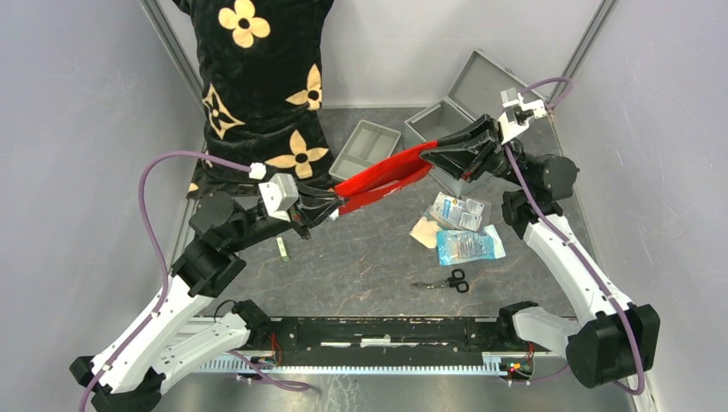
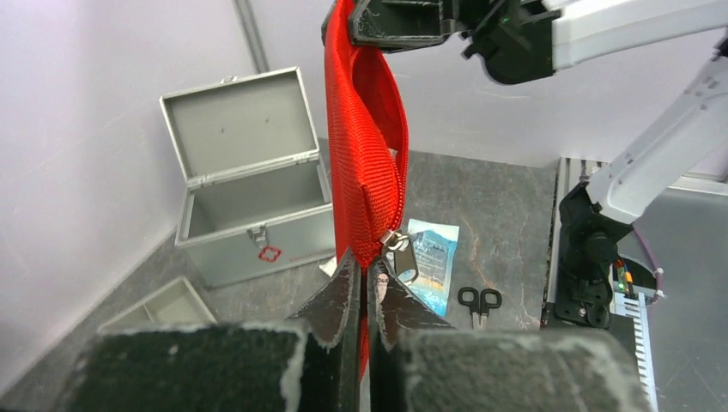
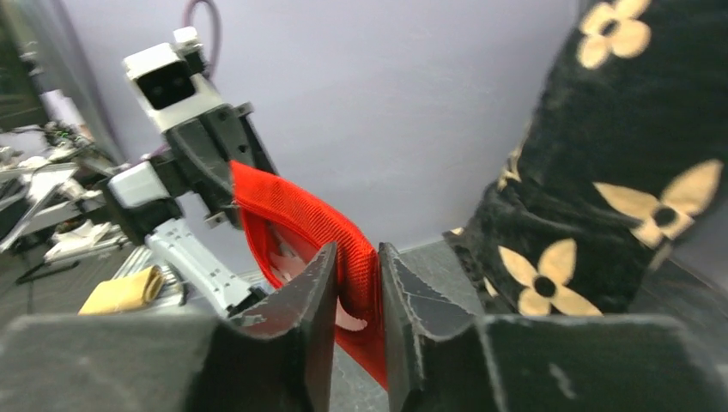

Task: Organize the medicine kit
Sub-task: Adjust the medicine pouch, then zip the medicine pouch.

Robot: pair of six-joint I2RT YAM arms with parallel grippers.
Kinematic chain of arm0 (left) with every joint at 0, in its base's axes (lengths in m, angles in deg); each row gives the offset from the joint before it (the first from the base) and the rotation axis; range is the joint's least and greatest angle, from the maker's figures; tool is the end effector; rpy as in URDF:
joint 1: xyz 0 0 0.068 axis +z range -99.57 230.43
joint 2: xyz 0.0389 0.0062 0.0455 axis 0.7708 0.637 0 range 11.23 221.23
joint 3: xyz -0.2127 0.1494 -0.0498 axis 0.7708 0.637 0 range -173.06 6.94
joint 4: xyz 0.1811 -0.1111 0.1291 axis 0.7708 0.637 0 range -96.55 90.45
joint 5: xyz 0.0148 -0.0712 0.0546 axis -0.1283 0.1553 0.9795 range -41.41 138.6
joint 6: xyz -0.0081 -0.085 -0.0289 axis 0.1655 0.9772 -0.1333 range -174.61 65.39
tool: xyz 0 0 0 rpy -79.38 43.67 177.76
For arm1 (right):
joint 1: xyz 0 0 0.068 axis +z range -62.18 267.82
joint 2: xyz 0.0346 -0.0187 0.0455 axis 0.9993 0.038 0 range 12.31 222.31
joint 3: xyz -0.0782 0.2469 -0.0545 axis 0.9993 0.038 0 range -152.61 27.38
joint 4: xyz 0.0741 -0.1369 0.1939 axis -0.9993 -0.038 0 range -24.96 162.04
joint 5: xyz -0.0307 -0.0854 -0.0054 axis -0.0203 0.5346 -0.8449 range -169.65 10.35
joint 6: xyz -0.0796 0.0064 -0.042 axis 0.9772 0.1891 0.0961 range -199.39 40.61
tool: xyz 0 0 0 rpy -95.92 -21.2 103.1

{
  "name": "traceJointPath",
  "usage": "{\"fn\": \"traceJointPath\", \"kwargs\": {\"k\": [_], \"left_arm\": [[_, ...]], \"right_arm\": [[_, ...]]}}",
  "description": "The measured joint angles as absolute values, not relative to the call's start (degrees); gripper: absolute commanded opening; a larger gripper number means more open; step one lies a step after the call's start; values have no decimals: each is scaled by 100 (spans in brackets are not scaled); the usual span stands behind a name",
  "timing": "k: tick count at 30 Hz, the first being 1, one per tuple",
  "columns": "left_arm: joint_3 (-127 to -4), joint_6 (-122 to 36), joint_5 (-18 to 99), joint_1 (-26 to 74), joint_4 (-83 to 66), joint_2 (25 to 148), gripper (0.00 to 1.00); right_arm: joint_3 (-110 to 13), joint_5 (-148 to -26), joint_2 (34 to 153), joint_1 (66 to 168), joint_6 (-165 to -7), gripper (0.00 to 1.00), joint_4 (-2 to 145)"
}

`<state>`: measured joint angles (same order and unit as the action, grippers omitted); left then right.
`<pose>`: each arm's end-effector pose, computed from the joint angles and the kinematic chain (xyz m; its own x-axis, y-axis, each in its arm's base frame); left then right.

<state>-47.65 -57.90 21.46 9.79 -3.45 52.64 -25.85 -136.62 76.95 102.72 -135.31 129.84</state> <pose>0.1151 -0.1472 0.4192 0.1855 -0.0918 -0.9783 0.9112 0.3887 0.1363 0.2053 0.1246 0.4429 -0.1868 0.4175 -0.8893 -0.9712 0.0575 0.2310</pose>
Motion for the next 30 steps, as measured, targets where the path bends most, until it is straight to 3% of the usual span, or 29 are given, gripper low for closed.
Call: {"fn": "traceJointPath", "kwargs": {"k": [4,9,13,16,23,30], "left_arm": [[-4776,-5593,2612,979,-155,5336,2],[-4887,-5138,3683,979,332,5563,2],[-5099,-4922,4255,979,737,5909,2],[-5230,-4743,4480,979,927,6195,2],[-5338,-4336,4920,979,1158,6582,2],[-5346,-4179,4845,979,1154,6588,2]], "right_arm": [[-2779,-12906,7533,10274,-12191,50,11052],[-3068,-11284,7105,10269,-10735,51,8903],[-3245,-10890,7050,10272,-10399,47,8147],[-3420,-10893,7302,10521,-10394,48,7852],[-3415,-10997,7968,12315,-10740,55,7909],[-3304,-11419,8244,12453,-11446,54,8859]]}}
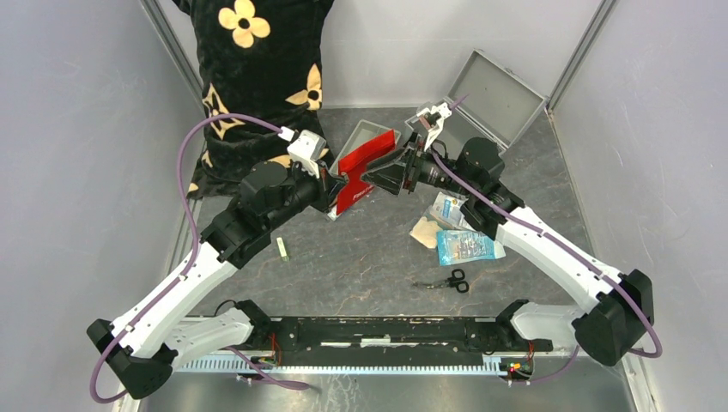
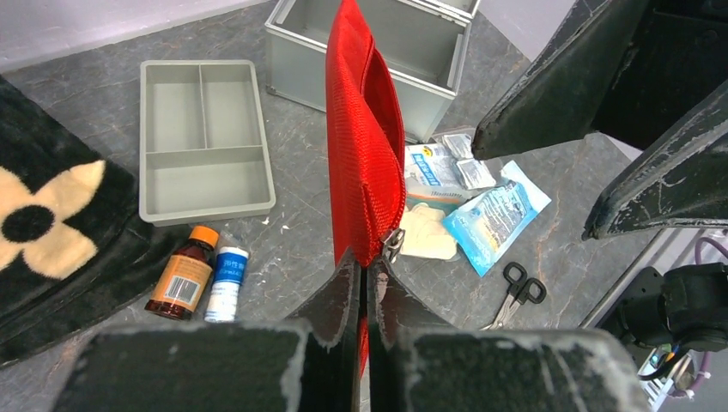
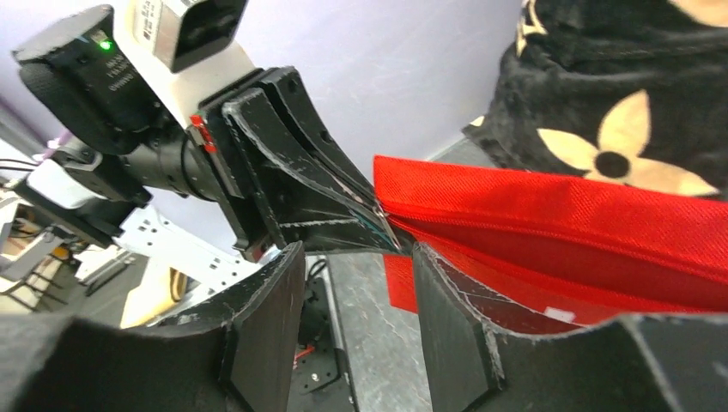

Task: Organize the medicine kit
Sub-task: Zip the medicine pouch.

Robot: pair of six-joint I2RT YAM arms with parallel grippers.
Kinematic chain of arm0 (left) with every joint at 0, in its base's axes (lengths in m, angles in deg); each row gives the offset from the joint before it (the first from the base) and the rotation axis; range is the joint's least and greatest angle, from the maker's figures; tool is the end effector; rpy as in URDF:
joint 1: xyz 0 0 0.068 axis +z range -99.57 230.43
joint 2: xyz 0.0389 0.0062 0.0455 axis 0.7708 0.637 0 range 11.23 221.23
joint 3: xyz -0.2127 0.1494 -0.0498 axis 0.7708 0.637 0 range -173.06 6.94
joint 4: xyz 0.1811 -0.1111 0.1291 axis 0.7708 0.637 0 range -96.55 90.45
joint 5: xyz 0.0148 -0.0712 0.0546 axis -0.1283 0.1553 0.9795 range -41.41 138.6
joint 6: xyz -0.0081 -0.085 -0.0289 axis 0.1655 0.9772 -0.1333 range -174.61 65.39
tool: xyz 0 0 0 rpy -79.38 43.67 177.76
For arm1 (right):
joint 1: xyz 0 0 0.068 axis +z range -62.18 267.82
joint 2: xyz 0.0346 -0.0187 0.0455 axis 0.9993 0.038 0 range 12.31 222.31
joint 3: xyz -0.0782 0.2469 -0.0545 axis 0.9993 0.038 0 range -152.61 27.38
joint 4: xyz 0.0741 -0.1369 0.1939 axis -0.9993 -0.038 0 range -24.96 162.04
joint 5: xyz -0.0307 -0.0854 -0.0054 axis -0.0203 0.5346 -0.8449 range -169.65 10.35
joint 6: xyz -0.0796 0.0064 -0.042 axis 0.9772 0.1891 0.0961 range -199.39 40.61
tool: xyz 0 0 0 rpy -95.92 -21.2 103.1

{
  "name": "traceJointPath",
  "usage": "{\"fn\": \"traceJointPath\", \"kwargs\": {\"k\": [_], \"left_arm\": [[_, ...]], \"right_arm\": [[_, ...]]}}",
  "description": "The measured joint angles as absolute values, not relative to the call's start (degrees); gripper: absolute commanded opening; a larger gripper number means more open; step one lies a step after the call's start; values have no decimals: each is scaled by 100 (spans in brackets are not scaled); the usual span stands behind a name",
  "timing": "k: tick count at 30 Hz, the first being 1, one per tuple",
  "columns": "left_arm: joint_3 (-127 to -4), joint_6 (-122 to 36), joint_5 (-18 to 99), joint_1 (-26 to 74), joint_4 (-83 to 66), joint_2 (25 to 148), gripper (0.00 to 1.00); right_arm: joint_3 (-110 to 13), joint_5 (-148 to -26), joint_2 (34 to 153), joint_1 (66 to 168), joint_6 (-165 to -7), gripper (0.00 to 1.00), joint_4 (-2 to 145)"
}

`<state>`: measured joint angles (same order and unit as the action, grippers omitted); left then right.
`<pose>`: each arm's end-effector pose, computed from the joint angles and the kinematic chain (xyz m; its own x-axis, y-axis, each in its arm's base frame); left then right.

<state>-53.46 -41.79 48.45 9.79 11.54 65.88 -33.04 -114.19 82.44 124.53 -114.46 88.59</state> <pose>0.1875 -0.1611 0.3718 -0.3030 -0.0322 -0.9524 0.6010 0.7692 -0.2172 0.2217 0.2223 0.3907 -0.4640 0.2445 -0.8514 -0.8273 0.2240 0.5152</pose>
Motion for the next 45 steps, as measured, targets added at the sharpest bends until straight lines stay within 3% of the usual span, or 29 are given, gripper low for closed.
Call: {"fn": "traceJointPath", "kwargs": {"k": [6,26,40,43,45], "left_arm": [[-5348,-4157,4740,979,1137,6588,2],[-5348,-4080,4498,983,1095,6588,2],[-5348,-4083,4343,996,1095,6584,2],[-5348,-4085,4277,1018,1102,6584,2],[-5348,-4085,4264,1031,1106,6584,2]], "right_arm": [[-3177,-11749,8552,12503,-12075,51,9594],[-3190,-11870,8965,12685,-12213,44,9589],[-3251,-11865,9015,12722,-12202,20,9548],[-3260,-11863,9028,12737,-12200,20,9546],[-3282,-11852,9044,12746,-12178,25,9524]]}}
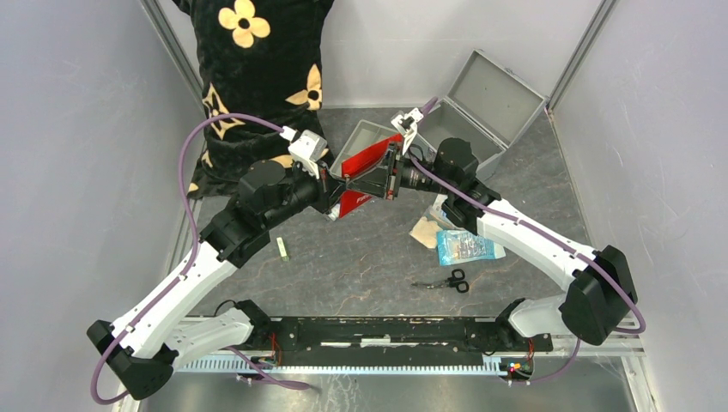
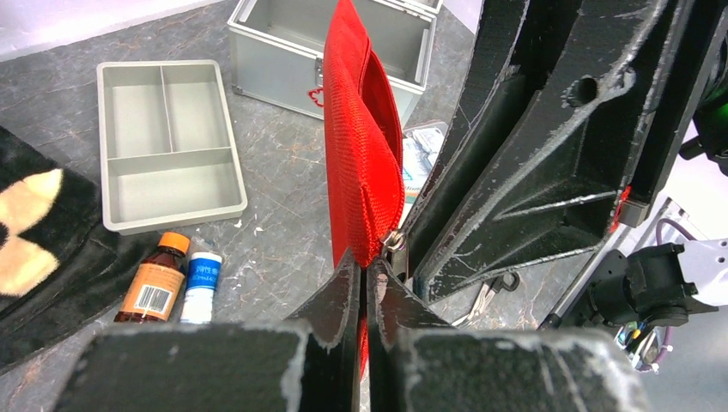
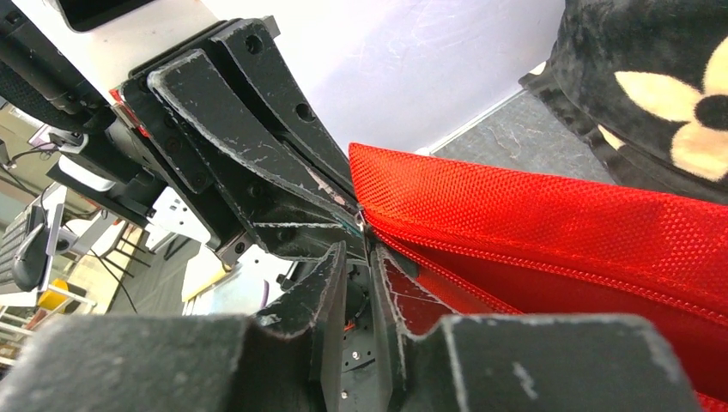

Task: Organize the medicine kit
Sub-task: Zip the medicine pouch.

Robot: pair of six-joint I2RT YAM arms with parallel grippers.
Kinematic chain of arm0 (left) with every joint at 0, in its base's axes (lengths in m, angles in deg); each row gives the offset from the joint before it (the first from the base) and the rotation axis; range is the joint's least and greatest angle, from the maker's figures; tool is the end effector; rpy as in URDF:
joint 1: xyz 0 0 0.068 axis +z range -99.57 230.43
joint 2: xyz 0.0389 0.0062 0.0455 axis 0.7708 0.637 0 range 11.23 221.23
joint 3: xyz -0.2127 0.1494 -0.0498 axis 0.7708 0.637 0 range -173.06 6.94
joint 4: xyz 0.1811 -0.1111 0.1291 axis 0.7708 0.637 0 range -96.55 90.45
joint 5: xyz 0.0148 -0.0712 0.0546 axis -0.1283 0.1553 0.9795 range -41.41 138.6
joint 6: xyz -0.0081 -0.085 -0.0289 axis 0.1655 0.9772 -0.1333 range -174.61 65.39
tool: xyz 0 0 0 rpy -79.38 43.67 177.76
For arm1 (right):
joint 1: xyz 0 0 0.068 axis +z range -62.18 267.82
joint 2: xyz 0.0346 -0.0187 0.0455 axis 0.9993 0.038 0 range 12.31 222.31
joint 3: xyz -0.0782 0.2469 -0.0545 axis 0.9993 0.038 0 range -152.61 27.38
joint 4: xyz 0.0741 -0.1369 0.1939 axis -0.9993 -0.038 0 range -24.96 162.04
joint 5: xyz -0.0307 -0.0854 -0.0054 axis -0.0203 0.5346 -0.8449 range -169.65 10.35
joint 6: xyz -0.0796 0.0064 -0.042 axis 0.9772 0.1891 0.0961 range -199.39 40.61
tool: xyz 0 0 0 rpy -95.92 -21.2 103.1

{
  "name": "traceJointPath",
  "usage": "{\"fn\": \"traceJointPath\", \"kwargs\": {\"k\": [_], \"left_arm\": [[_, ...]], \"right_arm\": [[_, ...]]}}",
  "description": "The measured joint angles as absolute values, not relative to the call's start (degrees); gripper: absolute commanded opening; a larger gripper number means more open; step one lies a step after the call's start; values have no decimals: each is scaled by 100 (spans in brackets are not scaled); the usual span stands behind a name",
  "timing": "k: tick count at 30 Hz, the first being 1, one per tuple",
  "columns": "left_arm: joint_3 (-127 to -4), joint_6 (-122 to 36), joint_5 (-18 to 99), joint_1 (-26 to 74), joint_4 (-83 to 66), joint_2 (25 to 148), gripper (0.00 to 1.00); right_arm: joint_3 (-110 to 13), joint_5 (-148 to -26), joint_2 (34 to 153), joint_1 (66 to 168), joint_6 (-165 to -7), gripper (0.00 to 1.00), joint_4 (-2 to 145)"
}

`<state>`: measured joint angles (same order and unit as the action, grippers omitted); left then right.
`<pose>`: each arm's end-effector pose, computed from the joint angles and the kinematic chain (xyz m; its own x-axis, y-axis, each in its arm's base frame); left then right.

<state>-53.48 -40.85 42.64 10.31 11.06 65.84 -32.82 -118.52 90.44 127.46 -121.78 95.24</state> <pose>0.1834 -0.1654 0.3734 -0.3227 -0.0373 -0.9458 0.6608 0.7065 -0.2534 0.2312 0.2572 0.3621 -0.6070 0.1789 -0.7743 -0.7700 0.1087 0.6287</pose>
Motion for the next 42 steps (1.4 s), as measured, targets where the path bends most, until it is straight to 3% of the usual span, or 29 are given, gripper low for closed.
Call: {"fn": "traceJointPath", "kwargs": {"k": [5,15,42], "left_arm": [[-5348,-4089,4273,1062,1115,6595,2],[-5348,-4091,4288,1084,1152,6604,2],[-5348,-4100,4500,1016,1405,6682,2]], "right_arm": [[-3369,-11795,9055,12798,-12086,30,9395],[-3446,-11516,9077,12855,-11935,0,9159],[-4532,-9664,9295,12947,-10071,0,6470]]}}
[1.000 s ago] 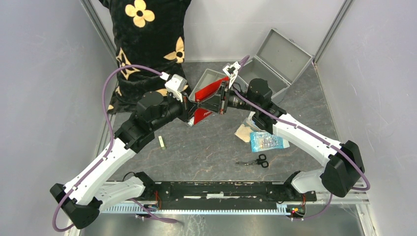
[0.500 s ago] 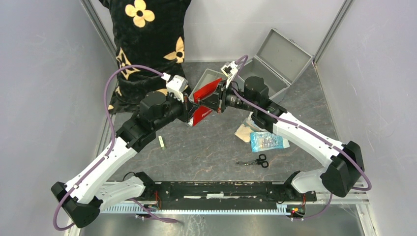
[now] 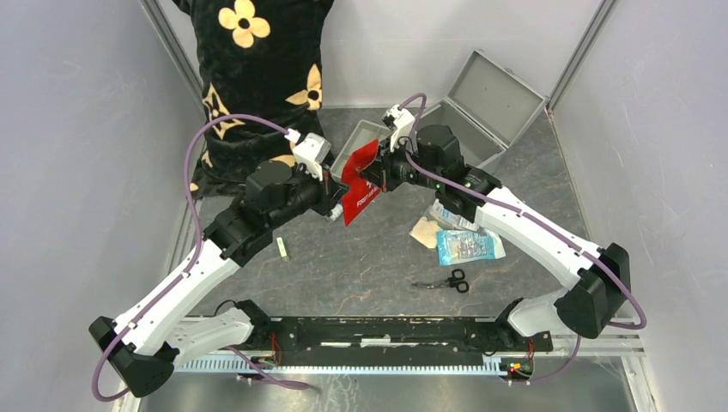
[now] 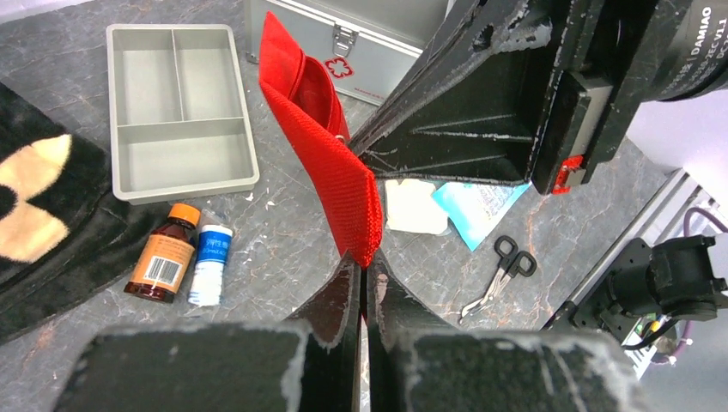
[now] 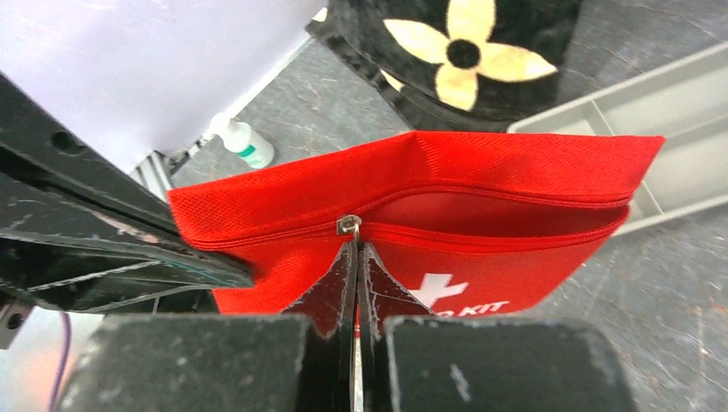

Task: Organize the medicine kit
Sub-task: Zip the medicine pouch.

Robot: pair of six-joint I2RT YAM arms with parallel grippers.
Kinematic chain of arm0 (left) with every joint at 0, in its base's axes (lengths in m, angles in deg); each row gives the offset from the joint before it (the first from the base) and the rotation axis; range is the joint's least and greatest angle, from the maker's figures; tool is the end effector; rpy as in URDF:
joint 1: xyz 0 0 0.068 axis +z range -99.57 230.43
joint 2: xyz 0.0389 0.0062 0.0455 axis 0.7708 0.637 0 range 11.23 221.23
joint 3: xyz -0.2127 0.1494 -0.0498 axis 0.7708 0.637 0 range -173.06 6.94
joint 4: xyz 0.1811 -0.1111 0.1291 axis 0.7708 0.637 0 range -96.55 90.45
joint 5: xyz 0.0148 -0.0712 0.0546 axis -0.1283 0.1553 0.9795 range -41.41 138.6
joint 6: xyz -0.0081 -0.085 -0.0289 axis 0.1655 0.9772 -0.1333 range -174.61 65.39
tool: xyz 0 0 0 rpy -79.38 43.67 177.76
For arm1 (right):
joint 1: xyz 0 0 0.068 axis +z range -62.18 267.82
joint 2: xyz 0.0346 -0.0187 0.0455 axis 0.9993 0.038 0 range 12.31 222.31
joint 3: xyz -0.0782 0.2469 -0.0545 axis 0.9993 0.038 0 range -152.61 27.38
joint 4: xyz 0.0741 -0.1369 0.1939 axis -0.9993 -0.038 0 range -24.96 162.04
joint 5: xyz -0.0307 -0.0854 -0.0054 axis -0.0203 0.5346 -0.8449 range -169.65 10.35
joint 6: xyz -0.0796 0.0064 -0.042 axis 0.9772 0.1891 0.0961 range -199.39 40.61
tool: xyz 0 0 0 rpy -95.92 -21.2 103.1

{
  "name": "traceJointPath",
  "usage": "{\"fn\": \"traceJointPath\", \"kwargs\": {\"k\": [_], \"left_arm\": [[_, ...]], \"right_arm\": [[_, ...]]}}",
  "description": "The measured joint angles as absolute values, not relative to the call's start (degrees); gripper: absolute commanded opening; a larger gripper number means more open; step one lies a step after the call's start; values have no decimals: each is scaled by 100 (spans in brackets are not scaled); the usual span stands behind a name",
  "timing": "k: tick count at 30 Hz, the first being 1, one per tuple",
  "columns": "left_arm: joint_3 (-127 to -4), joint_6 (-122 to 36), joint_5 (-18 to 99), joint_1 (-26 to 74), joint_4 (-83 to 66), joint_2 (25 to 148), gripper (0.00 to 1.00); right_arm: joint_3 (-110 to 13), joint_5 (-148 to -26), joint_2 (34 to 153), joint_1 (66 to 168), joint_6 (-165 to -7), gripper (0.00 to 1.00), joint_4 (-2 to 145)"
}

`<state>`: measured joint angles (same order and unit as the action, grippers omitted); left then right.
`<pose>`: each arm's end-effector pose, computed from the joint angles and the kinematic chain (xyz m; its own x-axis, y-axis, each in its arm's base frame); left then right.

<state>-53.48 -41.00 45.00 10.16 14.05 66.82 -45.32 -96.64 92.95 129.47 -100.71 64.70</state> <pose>0.1872 -0.1651 0.3617 -0.3641 0.0008 -0.9313 0.6230 0.7435 -0.2430 0.2545 0.2579 0.3533 -0.4910 0.0288 -0.8707 -0.7167 0.5548 0.4226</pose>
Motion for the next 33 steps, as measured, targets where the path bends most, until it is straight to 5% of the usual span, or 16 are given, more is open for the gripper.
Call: {"fn": "traceJointPath", "kwargs": {"k": [33], "left_arm": [[-5355,-5818,3232,1005,2000,6219,2]], "right_arm": [[-4674,-8239,9308,12390,-8845,0,5091]]}}
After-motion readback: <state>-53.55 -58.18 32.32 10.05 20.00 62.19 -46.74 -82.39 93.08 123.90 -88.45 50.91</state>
